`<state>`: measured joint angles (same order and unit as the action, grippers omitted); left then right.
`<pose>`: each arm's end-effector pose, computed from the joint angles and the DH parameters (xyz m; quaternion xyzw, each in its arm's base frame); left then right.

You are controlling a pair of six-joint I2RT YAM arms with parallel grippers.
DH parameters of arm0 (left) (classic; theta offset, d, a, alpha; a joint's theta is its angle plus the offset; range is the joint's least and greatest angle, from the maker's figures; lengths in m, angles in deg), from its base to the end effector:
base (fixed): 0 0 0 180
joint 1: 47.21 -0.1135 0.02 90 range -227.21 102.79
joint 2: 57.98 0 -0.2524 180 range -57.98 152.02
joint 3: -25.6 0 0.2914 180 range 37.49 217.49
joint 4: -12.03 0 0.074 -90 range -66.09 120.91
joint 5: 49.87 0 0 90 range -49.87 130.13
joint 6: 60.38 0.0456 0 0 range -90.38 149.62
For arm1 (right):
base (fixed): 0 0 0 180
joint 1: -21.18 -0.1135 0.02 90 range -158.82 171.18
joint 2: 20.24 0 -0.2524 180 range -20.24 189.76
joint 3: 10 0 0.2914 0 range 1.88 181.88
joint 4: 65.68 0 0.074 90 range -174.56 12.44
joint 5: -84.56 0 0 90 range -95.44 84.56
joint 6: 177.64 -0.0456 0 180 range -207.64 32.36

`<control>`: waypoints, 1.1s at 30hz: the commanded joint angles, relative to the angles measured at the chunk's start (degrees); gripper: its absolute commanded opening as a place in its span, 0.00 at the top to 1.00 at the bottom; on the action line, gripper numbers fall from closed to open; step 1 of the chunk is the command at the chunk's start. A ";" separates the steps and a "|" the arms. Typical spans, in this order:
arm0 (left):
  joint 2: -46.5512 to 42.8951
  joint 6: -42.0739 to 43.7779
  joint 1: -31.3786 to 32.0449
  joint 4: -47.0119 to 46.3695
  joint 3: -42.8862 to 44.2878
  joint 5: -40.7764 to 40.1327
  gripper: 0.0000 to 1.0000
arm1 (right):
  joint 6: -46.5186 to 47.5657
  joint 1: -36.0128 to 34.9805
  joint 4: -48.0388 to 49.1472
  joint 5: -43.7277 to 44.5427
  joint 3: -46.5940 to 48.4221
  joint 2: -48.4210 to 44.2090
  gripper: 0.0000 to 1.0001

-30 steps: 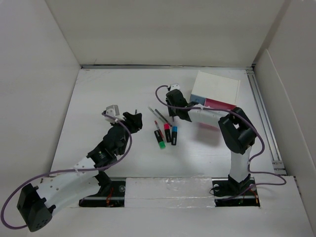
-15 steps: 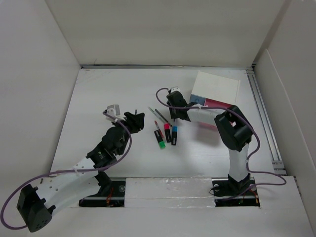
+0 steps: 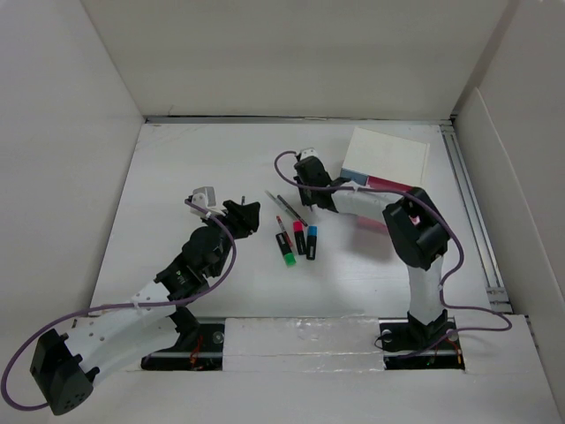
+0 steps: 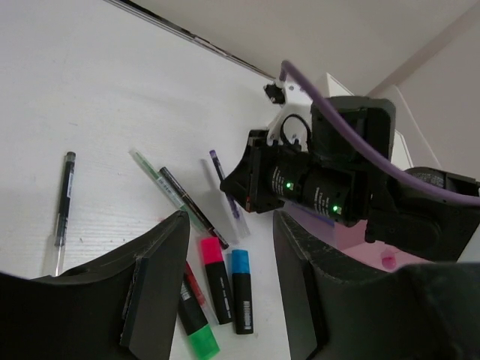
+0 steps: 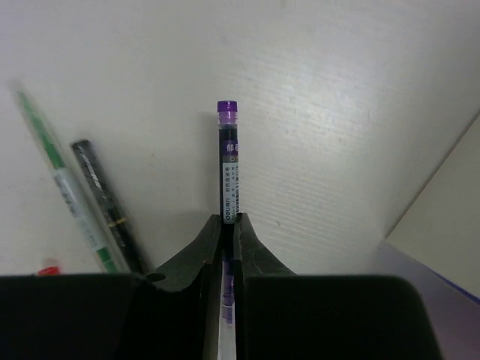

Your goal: Organize the desk

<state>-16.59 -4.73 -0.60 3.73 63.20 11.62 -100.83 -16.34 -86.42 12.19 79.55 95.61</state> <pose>0.1773 -0.1559 0.2701 -0.1096 0.6734 -0.3349 0.6499 0.3822 0.2761 0.1256 -0.1389 0.9107 0.0261 0.3881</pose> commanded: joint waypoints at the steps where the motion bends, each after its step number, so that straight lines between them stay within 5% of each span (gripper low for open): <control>1: -0.60 0.77 -0.20 -2.32 -0.49 0.48 0.55 | 3.78 -0.63 3.32 1.45 6.61 -6.94 0.96; 5: -0.87 0.77 -0.20 -2.14 -0.58 0.39 0.56 | 6.24 -0.63 4.38 0.22 7.59 -16.95 0.95; 16: -1.57 0.51 -0.20 -2.93 -1.02 2.58 0.55 | 9.15 8.15 0.43 6.80 -14.72 -48.59 0.97; 33: -3.24 0.51 -0.20 -2.93 -1.46 3.29 0.56 | 8.97 12.73 -1.33 16.20 -28.88 -58.37 0.94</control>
<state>-18.76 -4.73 -0.60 3.16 62.55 14.42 -92.46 -3.86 -88.74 24.84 51.59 38.68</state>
